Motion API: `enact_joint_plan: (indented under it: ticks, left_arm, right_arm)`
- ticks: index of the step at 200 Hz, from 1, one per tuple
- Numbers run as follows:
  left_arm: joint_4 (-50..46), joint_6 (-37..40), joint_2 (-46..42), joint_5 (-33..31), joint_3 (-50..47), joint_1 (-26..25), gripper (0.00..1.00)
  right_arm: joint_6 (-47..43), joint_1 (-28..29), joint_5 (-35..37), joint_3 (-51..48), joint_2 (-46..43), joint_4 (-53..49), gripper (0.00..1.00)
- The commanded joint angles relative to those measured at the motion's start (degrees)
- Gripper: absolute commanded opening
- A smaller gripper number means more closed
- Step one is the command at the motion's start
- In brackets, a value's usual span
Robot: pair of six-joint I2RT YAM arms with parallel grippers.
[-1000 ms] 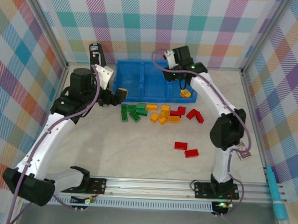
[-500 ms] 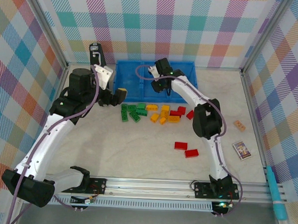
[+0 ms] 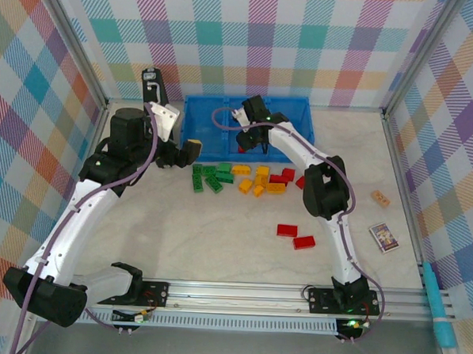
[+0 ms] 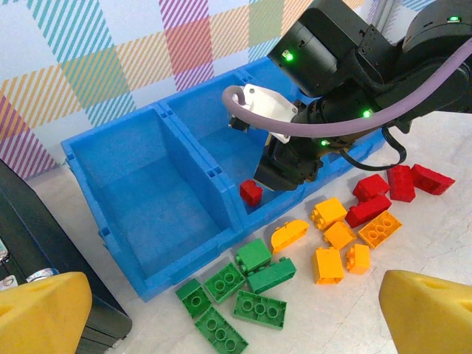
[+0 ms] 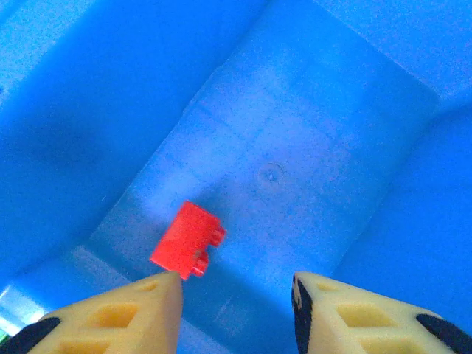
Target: Sort the legos into containers by color
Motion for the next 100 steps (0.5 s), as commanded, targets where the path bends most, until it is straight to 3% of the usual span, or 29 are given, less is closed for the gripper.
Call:
enact_joint_plan:
  ticks: [1, 23, 66, 100]
  left_arm:
    - [-0.2, 0.5, -0.7, 0.8, 0.7, -0.3, 1.00]
    - [0.1, 0.4, -1.6, 0.8, 0.3, -0.3, 1.00]
    - [0.5, 0.2, -2.5, 1.5, -0.1, -0.3, 1.00]
    - [1.0, 0.0, -2.8, 1.9, -0.5, -0.3, 1.00]
  right_arm:
    - [1.5, 0.3, 0.7, -1.6, -5.9, -1.9, 0.45]
    - [4.8, -0.5, 1.4, -8.3, -13.5, -2.3, 0.45]
    - [13.1, -6.5, 3.6, -30.8, -31.5, -0.8, 0.47]
    - [19.2, -14.8, 0.9, -43.4, -40.4, -5.2, 0.59]
